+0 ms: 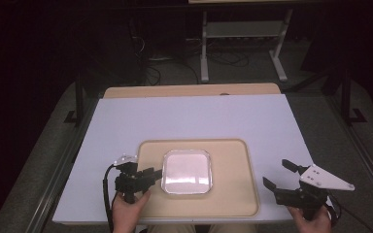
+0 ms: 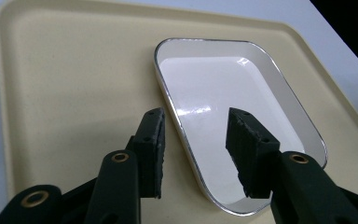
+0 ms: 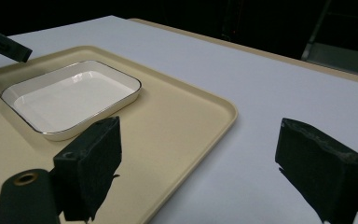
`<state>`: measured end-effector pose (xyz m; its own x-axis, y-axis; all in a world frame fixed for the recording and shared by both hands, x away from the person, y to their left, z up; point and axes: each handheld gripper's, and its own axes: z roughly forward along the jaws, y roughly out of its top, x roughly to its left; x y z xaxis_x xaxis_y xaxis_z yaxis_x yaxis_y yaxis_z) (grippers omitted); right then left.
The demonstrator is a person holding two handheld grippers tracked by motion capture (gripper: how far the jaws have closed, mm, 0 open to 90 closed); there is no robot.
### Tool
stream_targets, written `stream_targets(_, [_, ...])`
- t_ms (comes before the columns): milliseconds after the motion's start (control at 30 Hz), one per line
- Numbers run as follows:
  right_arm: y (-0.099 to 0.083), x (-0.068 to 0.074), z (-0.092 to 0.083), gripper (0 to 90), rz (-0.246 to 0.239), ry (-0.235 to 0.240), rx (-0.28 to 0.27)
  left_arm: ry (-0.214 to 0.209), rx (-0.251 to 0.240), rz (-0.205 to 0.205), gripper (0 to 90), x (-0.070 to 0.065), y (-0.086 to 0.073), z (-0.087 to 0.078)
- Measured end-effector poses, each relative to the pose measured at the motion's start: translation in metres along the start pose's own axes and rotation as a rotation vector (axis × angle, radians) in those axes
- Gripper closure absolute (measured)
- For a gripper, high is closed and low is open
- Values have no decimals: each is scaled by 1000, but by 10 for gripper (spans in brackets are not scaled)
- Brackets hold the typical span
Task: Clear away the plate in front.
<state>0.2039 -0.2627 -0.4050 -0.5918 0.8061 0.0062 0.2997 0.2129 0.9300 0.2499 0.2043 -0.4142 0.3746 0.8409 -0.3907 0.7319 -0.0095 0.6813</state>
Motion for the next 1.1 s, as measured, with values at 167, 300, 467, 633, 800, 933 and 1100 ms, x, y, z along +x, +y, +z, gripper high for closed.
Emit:
stream_targets(167, [0, 0, 0, 134, 1, -3, 1, 5, -24, 52, 540, -2, 4, -6])
stream_targets(300, [0, -1, 0, 134, 2, -6, 1, 10, -47, 89, 518, -2, 6, -11])
stream_targets(467, [-1, -1, 1, 134, 3, -8, 6, 15, -53, 140, 523, 0, 7, -15])
stream_targets(633, [-1, -1, 1, 134, 1, -10, 11, 24, -70, 184, 488, -1, 8, -19])
stream_targets(800, [-1, -1, 2, 134, 2, -13, 17, 24, -89, 236, 472, -4, 10, -26])
stream_targets(933, [-1, -1, 2, 134, 2, -13, 17, 29, -110, 278, 447, -7, 10, -31])
stream_targets(1100, [-1, -1, 2, 134, 3, -12, 20, 27, -124, 316, 414, -10, 8, -35])
